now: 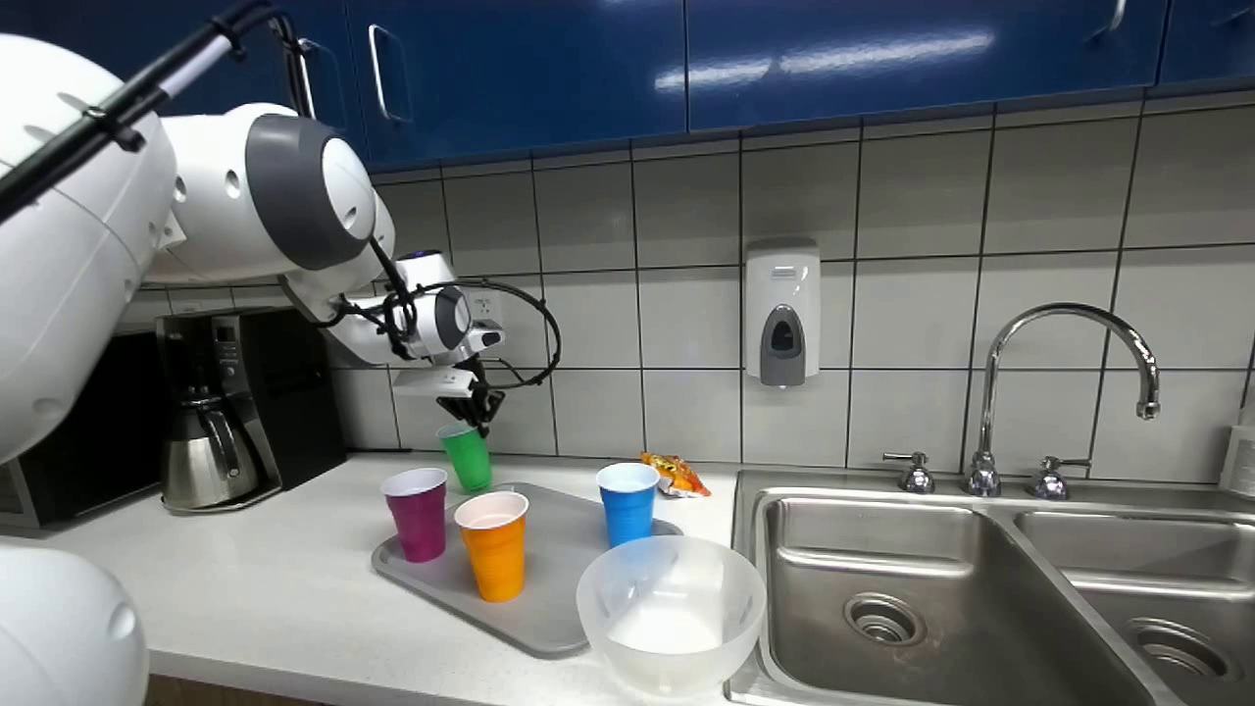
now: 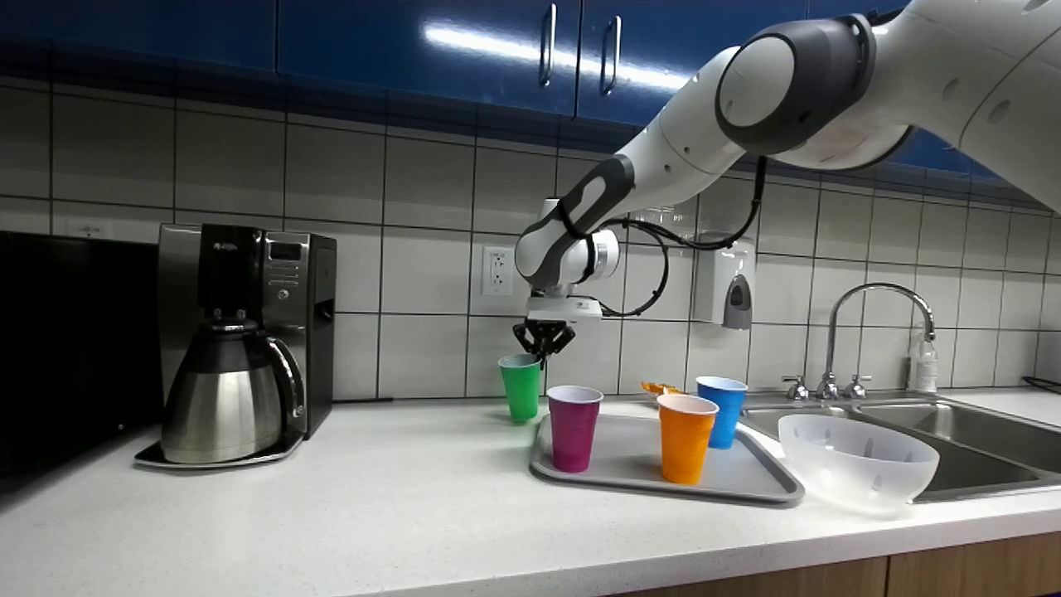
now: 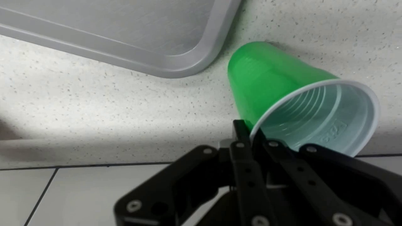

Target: Place all the cups on the tray

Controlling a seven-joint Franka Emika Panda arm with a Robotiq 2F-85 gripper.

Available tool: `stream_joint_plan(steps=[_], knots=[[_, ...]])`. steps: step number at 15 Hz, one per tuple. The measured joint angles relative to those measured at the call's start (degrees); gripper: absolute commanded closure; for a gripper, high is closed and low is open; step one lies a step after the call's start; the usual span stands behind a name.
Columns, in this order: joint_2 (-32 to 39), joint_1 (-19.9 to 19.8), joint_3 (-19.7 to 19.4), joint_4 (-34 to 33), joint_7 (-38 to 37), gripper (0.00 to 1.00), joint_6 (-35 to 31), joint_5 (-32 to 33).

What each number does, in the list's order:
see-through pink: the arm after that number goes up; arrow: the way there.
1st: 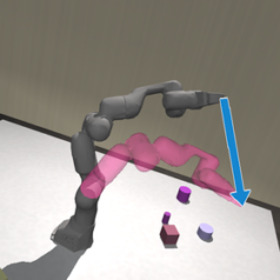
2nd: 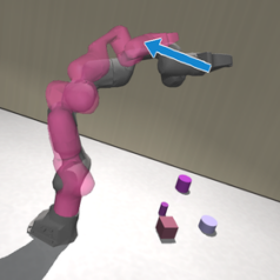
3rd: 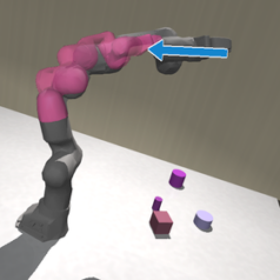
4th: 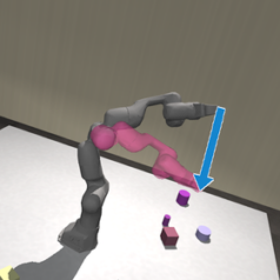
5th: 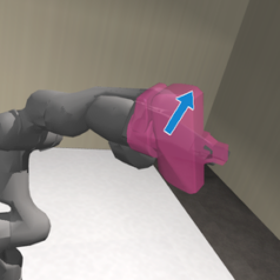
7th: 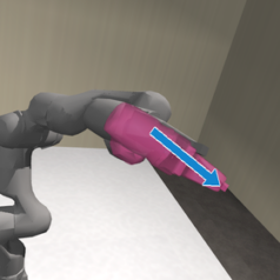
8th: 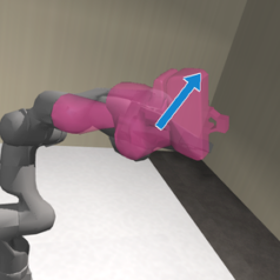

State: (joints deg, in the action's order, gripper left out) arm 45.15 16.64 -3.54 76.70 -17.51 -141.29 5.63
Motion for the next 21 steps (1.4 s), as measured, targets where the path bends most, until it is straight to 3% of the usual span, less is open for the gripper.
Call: stream_joint_plan(steps=[9,21], knots=[[-2.3,-0.4,0.0,0.7,-0.1,0.99,0.1,-0.1],[-10.6,-2.3,0.0,11.6,0.0,0.99,0.1,-0.1]])
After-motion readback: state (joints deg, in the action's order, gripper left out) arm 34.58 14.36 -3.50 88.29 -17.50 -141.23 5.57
